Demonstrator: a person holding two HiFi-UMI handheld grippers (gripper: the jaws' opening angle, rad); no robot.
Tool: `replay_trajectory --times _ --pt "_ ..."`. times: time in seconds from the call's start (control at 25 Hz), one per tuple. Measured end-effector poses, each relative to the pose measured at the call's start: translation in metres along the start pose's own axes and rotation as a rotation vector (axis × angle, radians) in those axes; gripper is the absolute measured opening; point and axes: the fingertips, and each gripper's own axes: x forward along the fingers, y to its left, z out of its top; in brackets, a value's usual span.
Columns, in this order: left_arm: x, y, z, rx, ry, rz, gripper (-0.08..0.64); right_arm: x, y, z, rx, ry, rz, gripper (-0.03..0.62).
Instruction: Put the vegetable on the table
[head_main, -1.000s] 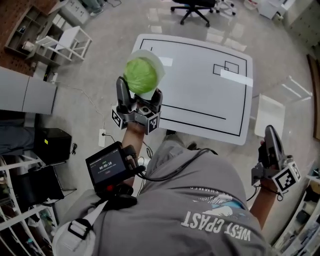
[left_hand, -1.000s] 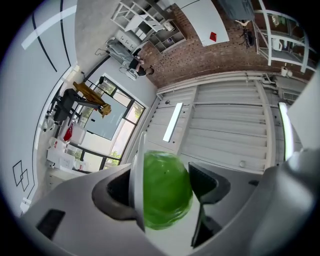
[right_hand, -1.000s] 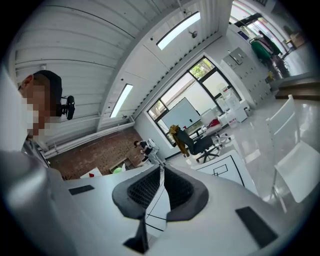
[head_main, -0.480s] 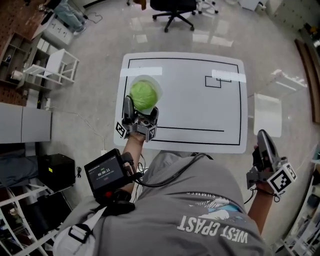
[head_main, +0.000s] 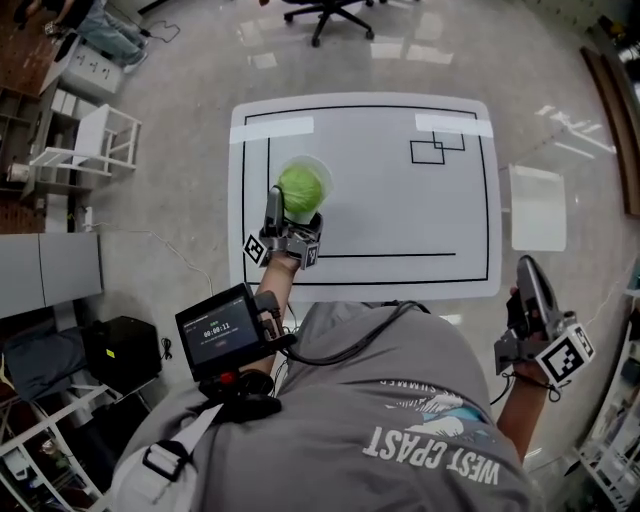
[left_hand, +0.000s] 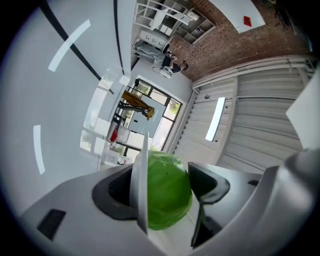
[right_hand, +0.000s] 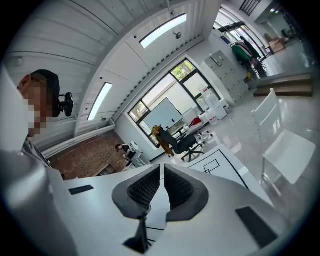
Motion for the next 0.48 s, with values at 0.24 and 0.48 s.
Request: replay_trajectory --times 0.24,0.48 --pt "-0.029 0.033 -0.001 0.012 0.004 0.149 0.321 -0.006 0.005 -0.005 0.002 -0.006 -0.013 0.009" --pt "-0.050 0.060 0.003 0.042 0.007 0.314 0.321 -0.001 0.003 -0.008 0.012 0.002 -0.007 0.009"
